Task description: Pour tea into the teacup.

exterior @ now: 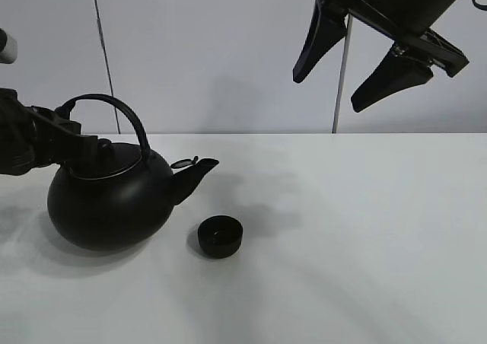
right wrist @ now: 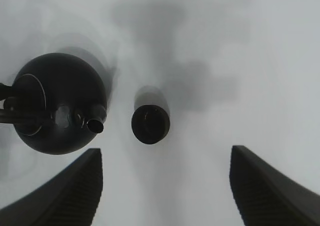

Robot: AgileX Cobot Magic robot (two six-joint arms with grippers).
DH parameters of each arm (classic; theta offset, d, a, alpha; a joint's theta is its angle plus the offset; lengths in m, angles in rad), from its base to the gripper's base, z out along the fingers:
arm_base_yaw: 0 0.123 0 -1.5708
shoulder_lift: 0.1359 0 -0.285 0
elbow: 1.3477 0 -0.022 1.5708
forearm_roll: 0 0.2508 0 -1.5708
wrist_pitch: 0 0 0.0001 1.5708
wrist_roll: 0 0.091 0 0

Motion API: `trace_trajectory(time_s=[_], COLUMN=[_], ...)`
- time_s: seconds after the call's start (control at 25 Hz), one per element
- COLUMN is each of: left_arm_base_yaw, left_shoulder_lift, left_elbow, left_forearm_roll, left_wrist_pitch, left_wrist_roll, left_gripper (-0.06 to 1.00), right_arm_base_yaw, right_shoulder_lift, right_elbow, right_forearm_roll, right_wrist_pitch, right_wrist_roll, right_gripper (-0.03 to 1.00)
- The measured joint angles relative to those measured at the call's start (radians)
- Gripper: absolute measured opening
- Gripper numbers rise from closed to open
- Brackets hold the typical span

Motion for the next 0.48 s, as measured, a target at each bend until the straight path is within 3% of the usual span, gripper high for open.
trace_trajectory(time_s=[0.48], left_arm_base_yaw=[0.000], left_shoulder_lift=[0.001], left_elbow=[0.000], left_forearm_roll=[0.040], left_wrist_pitch=[-0.024], left_wrist_roll=[0.110], left_gripper=[0.11], right_arm_base_yaw=[0.000], right_shoulder_lift=[0.000], right_elbow=[0.000], right_forearm_roll=[0.000], right_wrist_pitch=[-0.004], right_wrist_roll=[0.000], right_gripper=[0.49])
